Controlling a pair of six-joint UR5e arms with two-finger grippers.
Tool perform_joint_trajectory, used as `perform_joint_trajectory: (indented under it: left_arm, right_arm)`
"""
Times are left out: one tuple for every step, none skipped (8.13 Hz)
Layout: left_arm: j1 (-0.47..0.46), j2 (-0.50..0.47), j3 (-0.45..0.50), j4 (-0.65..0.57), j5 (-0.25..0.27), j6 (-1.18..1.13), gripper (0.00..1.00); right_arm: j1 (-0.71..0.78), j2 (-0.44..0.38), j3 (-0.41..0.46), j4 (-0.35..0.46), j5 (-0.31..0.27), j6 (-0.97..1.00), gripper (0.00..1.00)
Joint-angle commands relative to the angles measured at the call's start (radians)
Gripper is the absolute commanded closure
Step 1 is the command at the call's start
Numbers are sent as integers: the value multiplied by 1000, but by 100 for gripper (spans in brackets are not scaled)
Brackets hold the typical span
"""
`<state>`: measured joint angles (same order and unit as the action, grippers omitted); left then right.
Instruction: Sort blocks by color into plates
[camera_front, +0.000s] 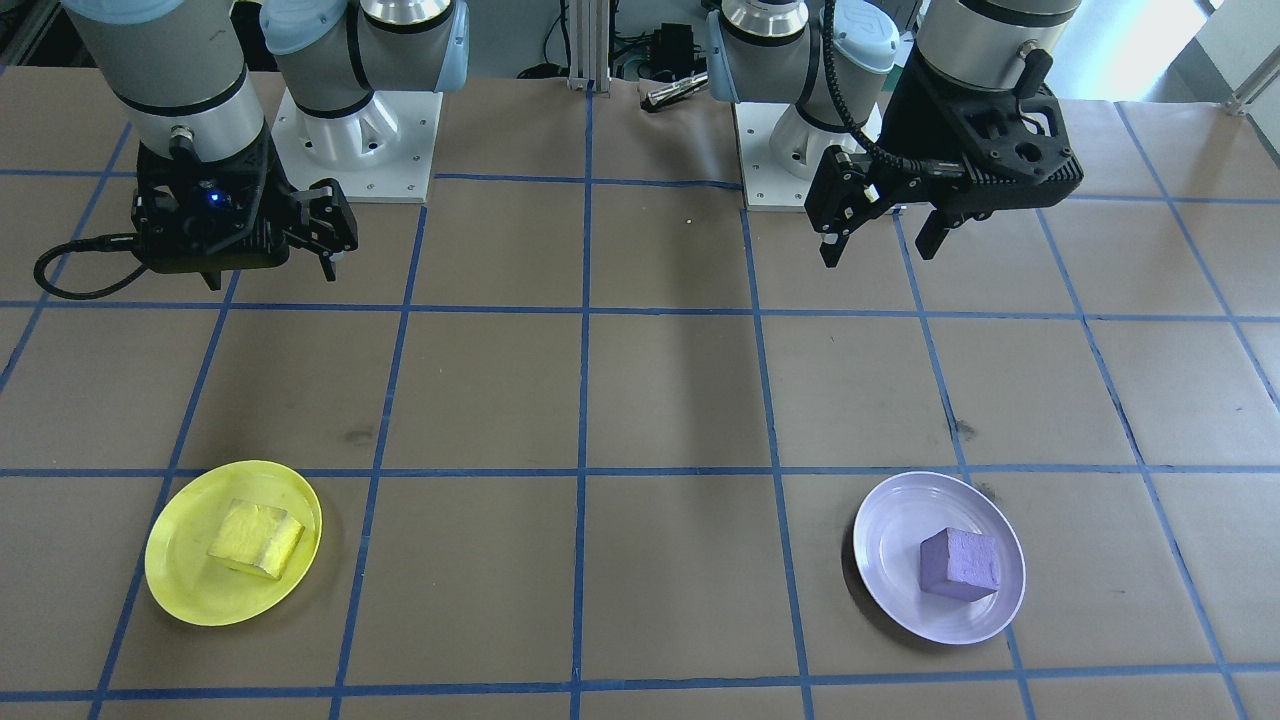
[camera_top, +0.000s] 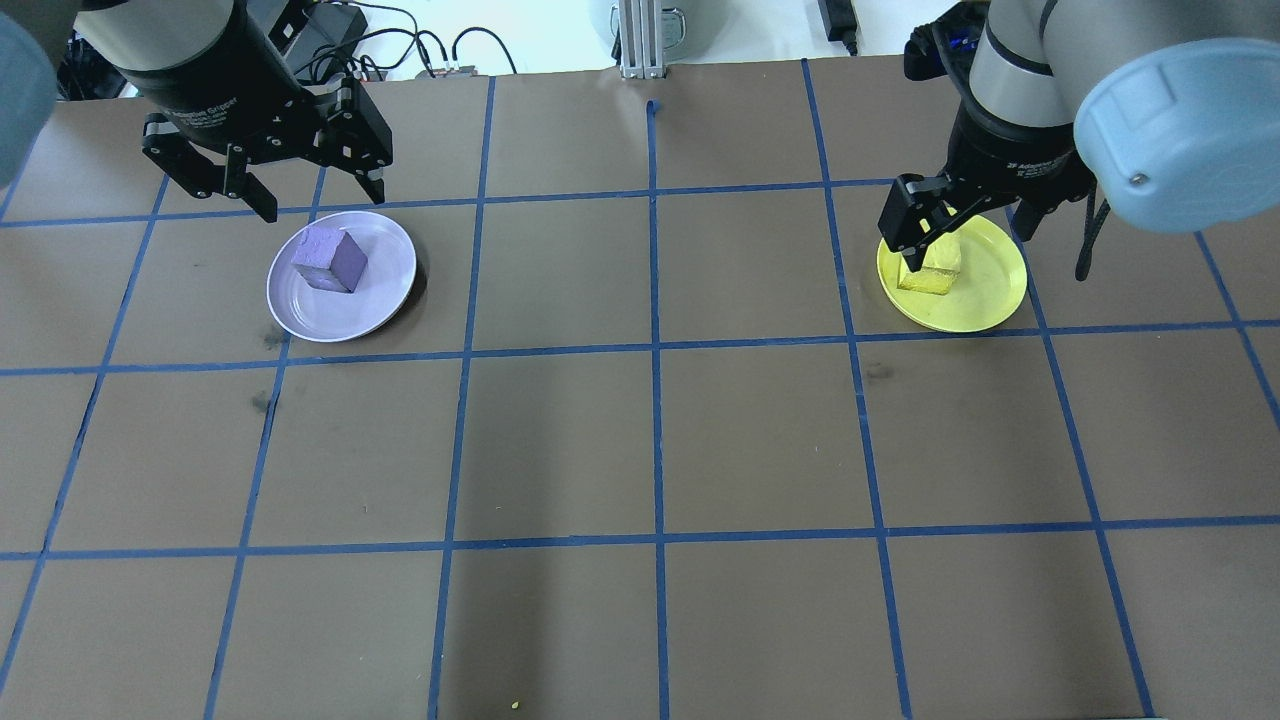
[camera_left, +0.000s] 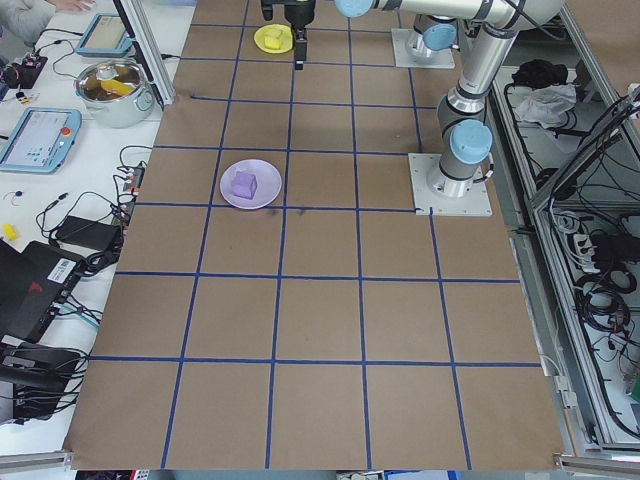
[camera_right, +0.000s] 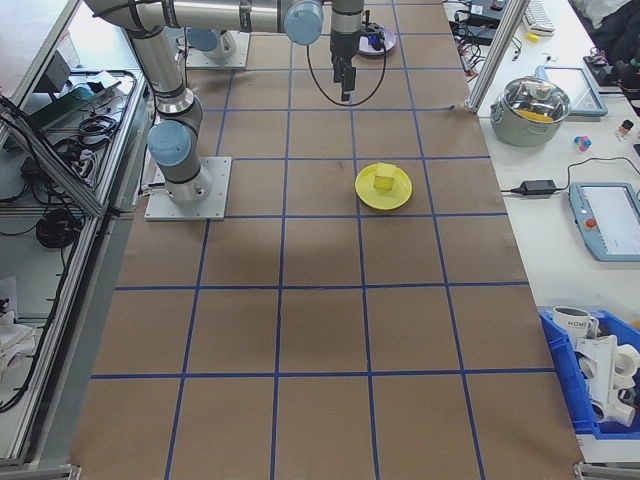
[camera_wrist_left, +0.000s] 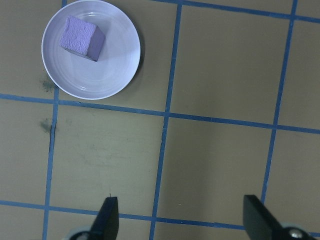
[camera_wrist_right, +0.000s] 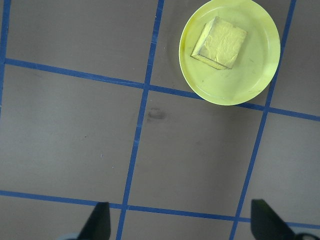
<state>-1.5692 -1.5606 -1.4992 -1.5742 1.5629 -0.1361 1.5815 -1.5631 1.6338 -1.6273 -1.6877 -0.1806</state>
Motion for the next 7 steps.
perform_joint_trajectory:
  left_arm:
    - [0,2,-4,0,2,1,11]
    - [1,2,-3,2,15,7,11]
    - [2,-1,-1,2,20,6,11]
    - [2,1,1,2,20,6,11]
    - [2,8,7,0,23,6,10]
    - [2,13,8,0,25,6,9]
    - [3,2,11,-1,23,6,8]
  right_arm:
    - [0,0,0,0,-1,0,0]
    - [0,0,0,0,-1,0,0]
    - [0,0,0,0,-1,1,0]
    - [0,0,1,1,-4,0,0]
    - [0,0,0,1,-4,1,0]
    - [0,0,0,1,0,1,0]
    - [0,0,0,0,0,0,0]
